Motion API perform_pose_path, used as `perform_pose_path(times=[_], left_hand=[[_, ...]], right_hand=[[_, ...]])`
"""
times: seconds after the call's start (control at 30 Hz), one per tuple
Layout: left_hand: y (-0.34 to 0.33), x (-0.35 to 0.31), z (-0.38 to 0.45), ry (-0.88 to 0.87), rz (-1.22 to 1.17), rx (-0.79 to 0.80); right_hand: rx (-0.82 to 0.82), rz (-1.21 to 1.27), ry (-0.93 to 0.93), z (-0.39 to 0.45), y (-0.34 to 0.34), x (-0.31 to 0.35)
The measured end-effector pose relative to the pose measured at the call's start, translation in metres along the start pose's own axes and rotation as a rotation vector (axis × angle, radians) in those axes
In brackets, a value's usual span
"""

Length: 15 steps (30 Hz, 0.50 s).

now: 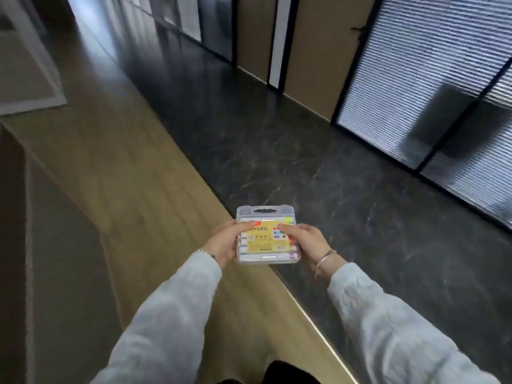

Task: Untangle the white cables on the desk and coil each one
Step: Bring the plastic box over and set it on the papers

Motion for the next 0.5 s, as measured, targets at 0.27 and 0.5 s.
perform_pose_path(times=[0.27, 0.5], left_hand=[[0.102, -0.119, 0.066, -0.064, -0.308, -0.239], [0.215, -0.215, 0.125, -0.143, -0.494, -0.363]], right_hand=[[0.421, -0.126, -0.063, 0.197, -0.119, 0.041], [0.596, -0.163, -0.085, 0.336, -0.253, 0.052]])
Point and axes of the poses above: each hand's wrist, its own z-axis towards the middle knuckle, its own y-axis out of the back of the hand, x = y × z, the point moved 8 cm from there along z, towards the middle knuckle, and after that the axes turned 14 degrees about y, right-handed, at the moved point
